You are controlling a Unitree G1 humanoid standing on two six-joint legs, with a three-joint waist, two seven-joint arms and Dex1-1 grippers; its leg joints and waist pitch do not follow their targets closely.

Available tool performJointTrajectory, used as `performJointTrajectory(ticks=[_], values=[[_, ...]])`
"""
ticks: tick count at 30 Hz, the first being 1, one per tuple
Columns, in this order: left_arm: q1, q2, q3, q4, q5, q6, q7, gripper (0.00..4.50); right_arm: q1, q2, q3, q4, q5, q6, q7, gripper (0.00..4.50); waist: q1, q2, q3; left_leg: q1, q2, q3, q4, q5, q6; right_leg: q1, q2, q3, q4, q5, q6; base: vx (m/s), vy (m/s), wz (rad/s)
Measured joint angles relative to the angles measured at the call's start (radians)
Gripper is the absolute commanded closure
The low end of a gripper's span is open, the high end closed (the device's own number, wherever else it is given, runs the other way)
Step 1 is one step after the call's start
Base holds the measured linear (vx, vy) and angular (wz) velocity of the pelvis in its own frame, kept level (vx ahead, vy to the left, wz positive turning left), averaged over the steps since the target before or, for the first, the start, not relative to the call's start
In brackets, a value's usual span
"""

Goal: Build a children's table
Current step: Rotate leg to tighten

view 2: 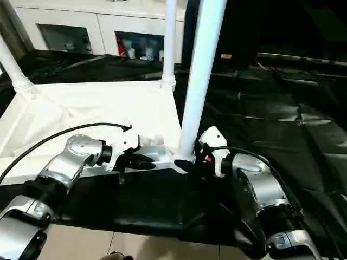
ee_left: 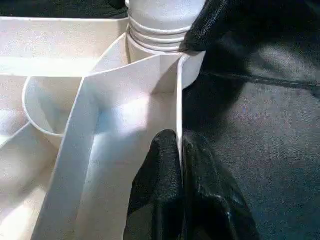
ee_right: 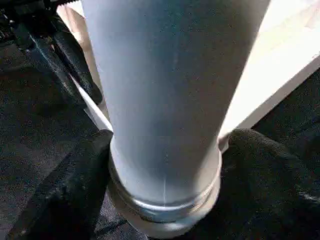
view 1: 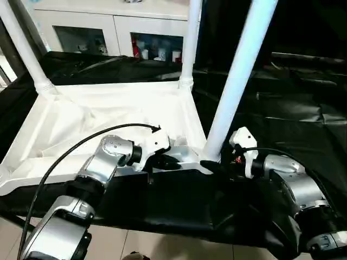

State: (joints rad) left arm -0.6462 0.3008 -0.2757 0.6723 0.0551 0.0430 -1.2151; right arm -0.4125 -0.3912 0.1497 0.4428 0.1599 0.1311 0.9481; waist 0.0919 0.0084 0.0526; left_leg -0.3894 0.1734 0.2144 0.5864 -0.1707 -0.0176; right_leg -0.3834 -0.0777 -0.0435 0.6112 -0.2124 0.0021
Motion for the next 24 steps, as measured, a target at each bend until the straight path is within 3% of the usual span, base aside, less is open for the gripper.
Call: performJointTrajectory(ticks=[11, 15, 18, 24], values=[[0.007, 0.003, 0.002, -0.019, -0.001, 0.02, 0.004, 4.5, 0.0, 0.014, 0.002, 0.001, 0.004, 0.0, 0.002, 1.75, -0.003, 0.0, 0.0, -0.001, 0.0, 0.0, 0.0, 0.0, 0.0, 0.0, 0.0, 0.0, 0.0, 0.0, 0.0, 0.0, 0.0, 0.0], [-0.024, -0.04, 0.008, 0.034, 0.022, 0.019, 0.12, 4.5, -0.013, 0.088, -0.04, 0.061, -0.011, -0.018, -0.184, 1.79, -0.008, 0.0, 0.0, 0.0, 0.0, 0.0, 0.002, 0.0, 0.0, 0.0, 0.0, 0.001, 0.001, 0.0, -0.001, 0.0, 0.0, 0.0], [-0.075, -0.115, 0.011, 0.12, 0.055, 0.019, 0.27, 4.5, -0.034, 0.181, -0.103, 0.121, -0.02, -0.022, -0.419, 1.8, -0.01, 0.0, -0.001, 0.002, -0.001, 0.0, 0.002, 0.0, 0.0, 0.002, 0.0, 0.002, 0.001, 0.001, -0.001, 0.0, 0.0, 0.0], [-0.118, -0.197, 0.012, 0.199, 0.081, 0.023, 0.425, 4.5, -0.062, 0.284, -0.159, 0.159, -0.047, -0.022, -0.695, 1.8, -0.005, 0.004, -0.003, 0.004, -0.001, 0.001, 0.001, 0.0, 0.0, 0.004, -0.001, 0.002, 0.0, 0.0, -0.001, 0.0, 0.0, 0.0]])
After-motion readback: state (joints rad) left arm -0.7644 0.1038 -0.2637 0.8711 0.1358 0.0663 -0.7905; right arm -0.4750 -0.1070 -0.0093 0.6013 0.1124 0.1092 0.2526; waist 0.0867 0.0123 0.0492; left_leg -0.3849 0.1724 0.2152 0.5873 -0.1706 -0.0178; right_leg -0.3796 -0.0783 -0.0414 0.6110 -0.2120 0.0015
